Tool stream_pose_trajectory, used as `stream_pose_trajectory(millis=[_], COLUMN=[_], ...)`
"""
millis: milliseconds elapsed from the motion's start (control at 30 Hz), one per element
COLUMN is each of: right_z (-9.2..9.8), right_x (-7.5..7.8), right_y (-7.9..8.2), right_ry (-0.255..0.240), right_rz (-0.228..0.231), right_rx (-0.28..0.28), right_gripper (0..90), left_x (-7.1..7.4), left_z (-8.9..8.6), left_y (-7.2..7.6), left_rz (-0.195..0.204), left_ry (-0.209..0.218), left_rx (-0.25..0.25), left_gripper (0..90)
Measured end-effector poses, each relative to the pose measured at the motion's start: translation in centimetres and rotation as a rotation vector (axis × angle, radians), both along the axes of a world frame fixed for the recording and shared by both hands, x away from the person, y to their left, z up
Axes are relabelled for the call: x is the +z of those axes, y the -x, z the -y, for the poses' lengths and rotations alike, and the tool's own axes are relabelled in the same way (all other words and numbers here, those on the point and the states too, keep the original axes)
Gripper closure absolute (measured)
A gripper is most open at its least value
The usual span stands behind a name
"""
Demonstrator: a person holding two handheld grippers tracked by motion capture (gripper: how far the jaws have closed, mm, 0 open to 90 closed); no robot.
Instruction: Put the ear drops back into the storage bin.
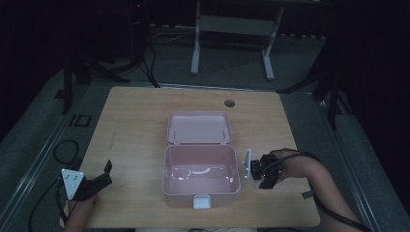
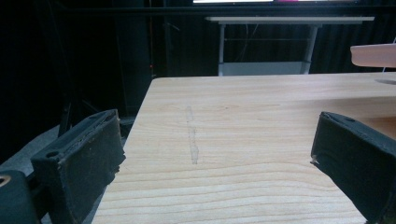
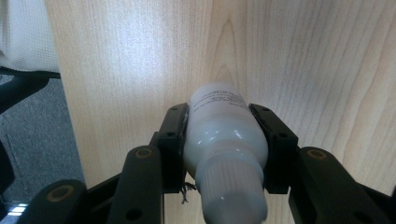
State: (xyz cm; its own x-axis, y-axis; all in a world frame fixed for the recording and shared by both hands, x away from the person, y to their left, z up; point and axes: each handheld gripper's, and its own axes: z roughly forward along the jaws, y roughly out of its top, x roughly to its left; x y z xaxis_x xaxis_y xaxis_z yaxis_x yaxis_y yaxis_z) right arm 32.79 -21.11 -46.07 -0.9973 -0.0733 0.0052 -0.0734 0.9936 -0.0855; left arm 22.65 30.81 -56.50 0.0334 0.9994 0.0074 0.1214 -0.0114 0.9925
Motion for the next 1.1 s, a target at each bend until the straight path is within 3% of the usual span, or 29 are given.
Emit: stream_pose_trajectory(millis=[1100], right_z=[-1.4], right_x=[6.6], right_y=[0.4], right_ry=[0.009], right_rz=[0.039], right_rx=[-0.018], right_gripper=[59.3], left_x=[0.0], left_z=[0.0], left_y=[0.0], left_rz=[0.002], left_ry=[0.002], left_rx=[0.003], left_gripper=[2.3])
